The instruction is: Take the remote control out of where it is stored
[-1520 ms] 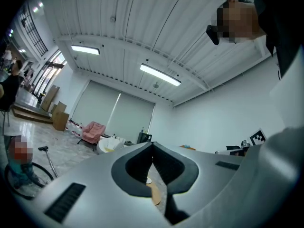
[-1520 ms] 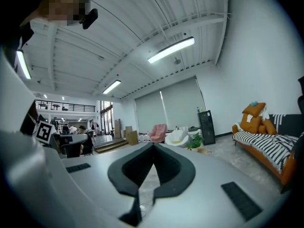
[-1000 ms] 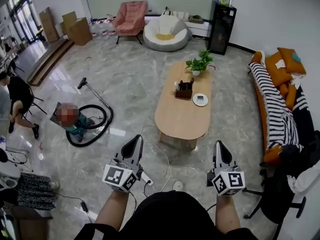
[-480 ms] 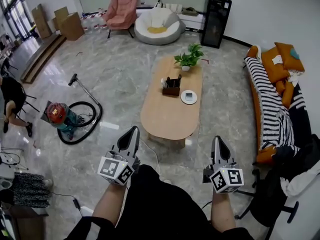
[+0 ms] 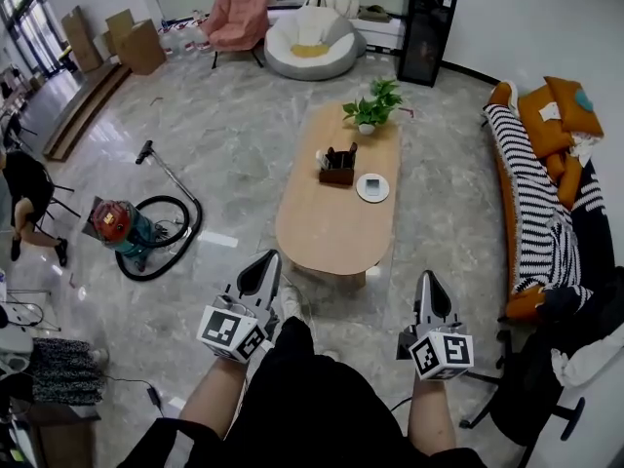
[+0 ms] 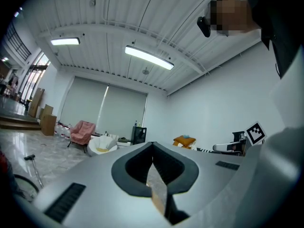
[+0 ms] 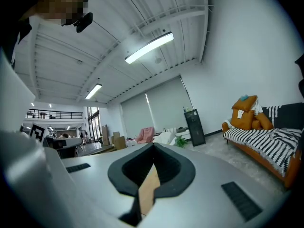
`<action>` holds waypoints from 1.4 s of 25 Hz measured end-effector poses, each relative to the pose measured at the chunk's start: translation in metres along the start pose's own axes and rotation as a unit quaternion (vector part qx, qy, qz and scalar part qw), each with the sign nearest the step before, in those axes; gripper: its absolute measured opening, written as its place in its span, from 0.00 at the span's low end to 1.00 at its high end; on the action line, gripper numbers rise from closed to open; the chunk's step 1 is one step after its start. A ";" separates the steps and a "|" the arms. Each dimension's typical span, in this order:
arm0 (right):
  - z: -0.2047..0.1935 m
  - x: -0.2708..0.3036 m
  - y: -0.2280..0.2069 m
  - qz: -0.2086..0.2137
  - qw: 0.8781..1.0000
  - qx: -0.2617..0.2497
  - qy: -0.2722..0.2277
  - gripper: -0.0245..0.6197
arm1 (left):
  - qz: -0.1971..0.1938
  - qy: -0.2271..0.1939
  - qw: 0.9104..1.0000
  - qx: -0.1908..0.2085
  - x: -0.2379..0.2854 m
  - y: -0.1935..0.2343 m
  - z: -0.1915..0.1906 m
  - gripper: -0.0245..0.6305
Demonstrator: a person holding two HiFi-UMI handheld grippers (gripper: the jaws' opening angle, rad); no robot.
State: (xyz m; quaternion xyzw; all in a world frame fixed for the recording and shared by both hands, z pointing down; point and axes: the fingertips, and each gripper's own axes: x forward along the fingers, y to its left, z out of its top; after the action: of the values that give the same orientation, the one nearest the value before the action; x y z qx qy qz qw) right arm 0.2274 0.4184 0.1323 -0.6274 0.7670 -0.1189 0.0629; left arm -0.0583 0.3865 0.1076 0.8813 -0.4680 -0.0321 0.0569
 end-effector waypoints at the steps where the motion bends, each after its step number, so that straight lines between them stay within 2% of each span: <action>1: 0.003 0.006 0.000 0.000 1.000 -0.002 -0.002 0.05 | -0.001 0.000 1.000 -0.001 0.005 0.005 0.000 0.05; 12: 0.015 0.098 0.011 -0.018 0.999 -0.033 0.000 0.05 | -0.022 -0.009 1.000 -0.009 0.076 0.079 0.007 0.05; 21: 0.024 0.197 0.023 -0.032 0.998 -0.050 0.009 0.05 | -0.047 0.000 0.999 0.011 0.145 0.155 0.025 0.05; 28: -0.003 0.255 0.050 -0.028 0.997 -0.063 0.042 0.05 | -0.059 0.028 0.998 0.002 0.176 0.205 0.006 0.05; 35: -0.029 0.293 0.074 -0.033 0.997 -0.042 0.062 0.05 | -0.072 0.043 0.996 -0.021 0.190 0.250 -0.017 0.05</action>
State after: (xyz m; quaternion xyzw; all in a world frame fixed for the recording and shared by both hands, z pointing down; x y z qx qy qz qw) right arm 0.0902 0.1482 0.1568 -0.6463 0.7523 -0.1270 -0.0156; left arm -0.1550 0.0913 0.1565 0.9117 -0.4001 -0.0078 0.0927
